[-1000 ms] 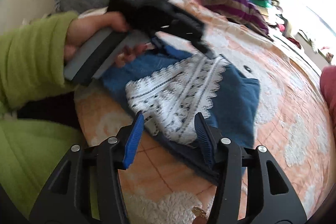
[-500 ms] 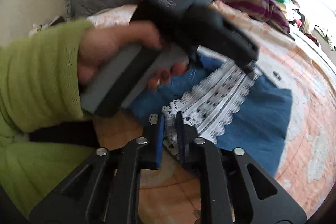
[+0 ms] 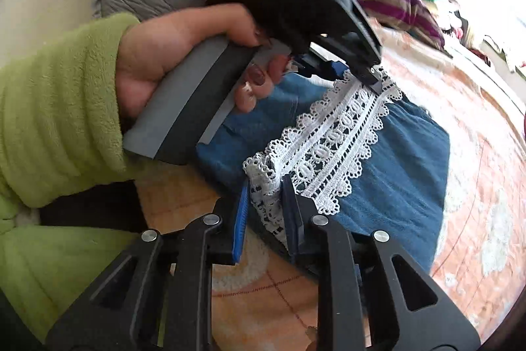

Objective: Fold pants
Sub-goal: 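Carry the lace hem over onto the denim with both tools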

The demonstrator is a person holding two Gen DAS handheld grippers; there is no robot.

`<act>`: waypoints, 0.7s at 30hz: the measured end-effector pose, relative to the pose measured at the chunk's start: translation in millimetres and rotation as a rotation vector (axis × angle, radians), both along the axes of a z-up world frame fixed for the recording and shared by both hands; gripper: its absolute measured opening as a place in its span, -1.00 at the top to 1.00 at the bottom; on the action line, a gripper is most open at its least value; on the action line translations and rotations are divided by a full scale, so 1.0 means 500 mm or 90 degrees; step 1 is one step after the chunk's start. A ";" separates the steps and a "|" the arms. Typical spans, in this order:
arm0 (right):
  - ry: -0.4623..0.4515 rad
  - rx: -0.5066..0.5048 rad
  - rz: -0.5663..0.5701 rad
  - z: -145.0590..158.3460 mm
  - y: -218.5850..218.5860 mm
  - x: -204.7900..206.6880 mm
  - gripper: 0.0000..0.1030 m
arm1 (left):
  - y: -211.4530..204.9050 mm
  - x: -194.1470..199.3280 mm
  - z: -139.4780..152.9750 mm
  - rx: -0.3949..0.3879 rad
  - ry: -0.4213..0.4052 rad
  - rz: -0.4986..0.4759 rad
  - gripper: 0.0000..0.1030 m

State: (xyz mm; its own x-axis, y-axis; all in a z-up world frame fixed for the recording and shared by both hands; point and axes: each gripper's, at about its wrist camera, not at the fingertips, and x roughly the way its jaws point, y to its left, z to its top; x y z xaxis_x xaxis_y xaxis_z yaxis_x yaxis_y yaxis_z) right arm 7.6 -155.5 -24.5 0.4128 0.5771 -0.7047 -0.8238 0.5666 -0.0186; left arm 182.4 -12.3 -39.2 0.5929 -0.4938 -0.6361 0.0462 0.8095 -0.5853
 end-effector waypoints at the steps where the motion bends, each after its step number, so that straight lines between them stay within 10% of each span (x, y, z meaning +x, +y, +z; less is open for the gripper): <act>1: -0.006 -0.001 0.005 0.000 0.002 -0.001 0.74 | 0.008 -0.004 0.003 0.001 -0.005 0.008 0.71; 9: 0.025 -0.014 0.033 -0.034 0.035 -0.004 0.45 | 0.041 0.004 -0.074 -0.012 0.058 0.032 0.47; 14: 0.051 0.060 0.046 0.014 -0.022 -0.009 0.29 | 0.061 -0.028 -0.030 0.005 0.030 0.041 -0.03; 21: 0.022 0.058 -0.095 0.034 -0.145 0.045 0.17 | 0.067 -0.147 0.030 0.073 0.014 0.031 -0.13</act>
State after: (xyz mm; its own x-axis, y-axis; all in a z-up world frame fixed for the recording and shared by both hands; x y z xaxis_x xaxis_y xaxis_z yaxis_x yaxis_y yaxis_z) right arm 30.2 -227.9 -7.6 0.4744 0.5741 -0.6673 -0.7301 0.6802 0.0662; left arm 109.0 21.2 -24.5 0.6001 -0.3872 -0.7000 -0.0068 0.8725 -0.4885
